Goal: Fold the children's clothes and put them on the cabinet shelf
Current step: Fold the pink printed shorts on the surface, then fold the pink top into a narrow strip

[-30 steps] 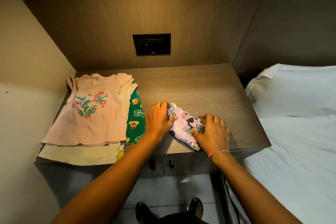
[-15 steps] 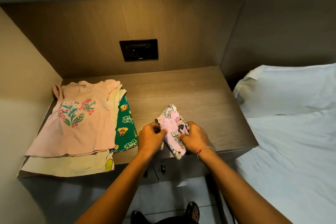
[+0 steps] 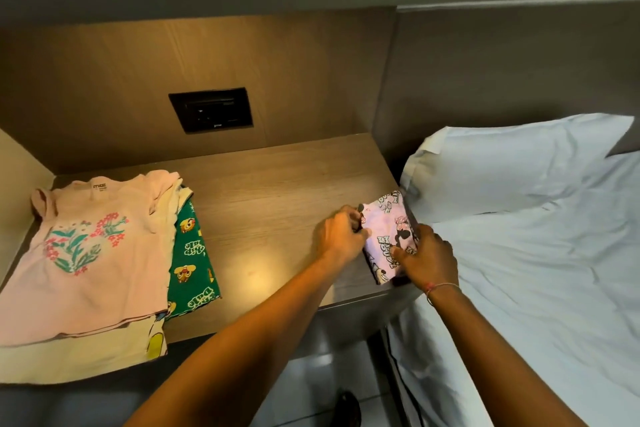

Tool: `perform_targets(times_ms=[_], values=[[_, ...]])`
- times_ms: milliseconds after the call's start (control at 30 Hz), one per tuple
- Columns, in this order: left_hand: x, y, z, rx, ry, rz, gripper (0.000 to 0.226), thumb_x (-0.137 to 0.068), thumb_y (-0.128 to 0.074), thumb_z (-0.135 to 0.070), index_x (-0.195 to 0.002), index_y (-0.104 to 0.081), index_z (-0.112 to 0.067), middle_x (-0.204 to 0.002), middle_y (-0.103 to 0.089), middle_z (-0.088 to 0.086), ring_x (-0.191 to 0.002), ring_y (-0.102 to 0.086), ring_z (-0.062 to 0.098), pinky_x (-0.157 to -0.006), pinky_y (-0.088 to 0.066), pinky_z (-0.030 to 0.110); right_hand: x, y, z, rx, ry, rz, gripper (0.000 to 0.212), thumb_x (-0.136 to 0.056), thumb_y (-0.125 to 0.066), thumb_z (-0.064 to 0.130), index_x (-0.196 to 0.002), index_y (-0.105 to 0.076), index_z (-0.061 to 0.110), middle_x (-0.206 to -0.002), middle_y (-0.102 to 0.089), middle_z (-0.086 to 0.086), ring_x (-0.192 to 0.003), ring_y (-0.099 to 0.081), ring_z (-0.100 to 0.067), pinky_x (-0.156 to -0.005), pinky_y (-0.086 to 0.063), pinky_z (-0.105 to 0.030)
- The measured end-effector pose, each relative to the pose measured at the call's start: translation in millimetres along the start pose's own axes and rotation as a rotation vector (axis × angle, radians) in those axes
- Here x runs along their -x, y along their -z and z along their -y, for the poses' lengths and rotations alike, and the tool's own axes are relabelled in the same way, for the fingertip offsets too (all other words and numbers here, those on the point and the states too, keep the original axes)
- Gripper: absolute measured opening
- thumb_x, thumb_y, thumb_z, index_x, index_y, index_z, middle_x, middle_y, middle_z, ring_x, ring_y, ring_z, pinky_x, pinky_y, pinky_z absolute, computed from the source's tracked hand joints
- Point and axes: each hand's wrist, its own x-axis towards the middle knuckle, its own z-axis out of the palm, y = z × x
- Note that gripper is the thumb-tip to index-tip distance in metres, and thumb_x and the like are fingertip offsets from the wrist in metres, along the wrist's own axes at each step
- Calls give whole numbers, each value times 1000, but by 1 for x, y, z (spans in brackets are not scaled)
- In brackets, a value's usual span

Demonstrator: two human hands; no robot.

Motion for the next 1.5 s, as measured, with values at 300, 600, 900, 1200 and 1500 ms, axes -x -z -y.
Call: perform_targets(times_ms=[300,600,900,1200,1500], values=[[2,-6,45,-619,-463,263,73,-95,-25,-64,-154,-10,-23,-164,1,0,-149,10,23,-118,6,54,-22,-7,-29,370,303,280,61,-102,-30,38,-155,-1,26,-164,1,3,-150,-2,-25,-120,-9,-52],[70,69,106,-525,-187,-178,72,-95,-33,-52,-154,-4,-23,-163,6,2,-149,13,23,-119,10,47,0,-39,68,155,590,-24,54,-98,-48,27,-148,-35,12,-155,-36,-11,-144,-29,-33,-119,-22,-46],[173,171,259,-553,339,-347,70,-94,-21,-60,-153,-20,-24,-162,-14,-1,-150,-8,25,-120,-9,47,12,-201,285,420,1252,362,61,-90,-54,20,-147,-35,22,-155,-34,-5,-142,-29,-30,-112,-32,-46],[202,247,315,-395,273,-506,69,-85,-36,-65,-133,-59,-21,-145,-50,-1,-143,-31,26,-118,-19,46,9,-240,360,604,1210,337,34,-82,-54,38,-108,-70,24,-112,-67,-5,-109,-54,-30,-92,-39,-39],[207,248,309,-275,265,-642,13,-82,-74,-26,-94,-78,-26,-122,-69,1,-131,-48,28,-107,-39,51,-6,-247,370,488,1202,220,34,-88,-62,36,-121,-62,33,-113,-66,0,-105,-50,-26,-80,-41,-36]])
